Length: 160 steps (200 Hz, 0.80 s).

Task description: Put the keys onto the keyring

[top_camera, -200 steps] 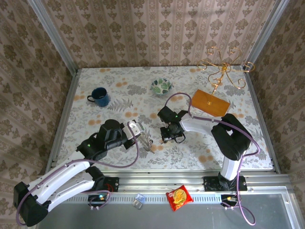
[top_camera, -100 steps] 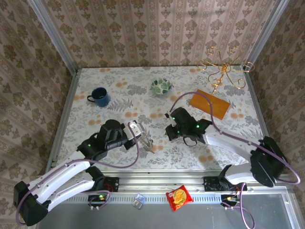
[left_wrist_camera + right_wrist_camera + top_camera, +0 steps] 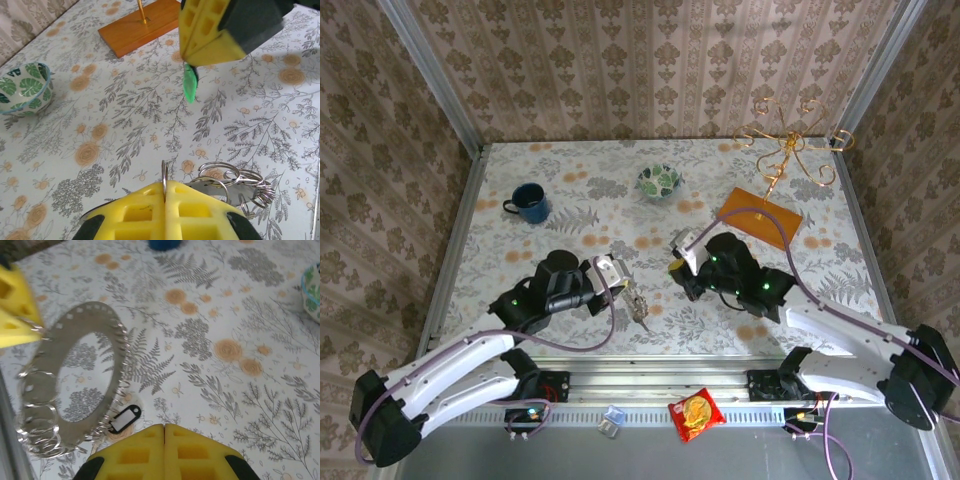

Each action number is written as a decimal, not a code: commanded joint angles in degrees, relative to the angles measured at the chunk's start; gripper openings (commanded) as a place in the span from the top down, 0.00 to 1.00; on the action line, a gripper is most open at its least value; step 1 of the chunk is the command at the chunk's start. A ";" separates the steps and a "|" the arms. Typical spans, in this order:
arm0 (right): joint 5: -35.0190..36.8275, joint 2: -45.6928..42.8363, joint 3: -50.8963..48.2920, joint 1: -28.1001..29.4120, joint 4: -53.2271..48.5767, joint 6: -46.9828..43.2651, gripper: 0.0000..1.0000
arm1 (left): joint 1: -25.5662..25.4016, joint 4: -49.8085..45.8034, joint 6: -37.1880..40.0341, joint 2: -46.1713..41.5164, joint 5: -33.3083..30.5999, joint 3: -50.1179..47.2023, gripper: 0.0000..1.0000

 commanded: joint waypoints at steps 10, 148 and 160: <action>-5.42 -4.51 -2.77 0.41 1.81 -9.90 1.00 | -0.43 5.71 -0.84 1.38 3.68 0.33 1.00; -15.57 -7.82 -2.92 0.94 2.93 -9.17 1.00 | -2.76 12.50 6.78 5.29 6.20 -0.93 1.00; -16.59 -7.02 -2.49 1.11 4.22 -8.61 1.00 | -3.20 12.45 6.99 5.23 5.80 -1.02 1.00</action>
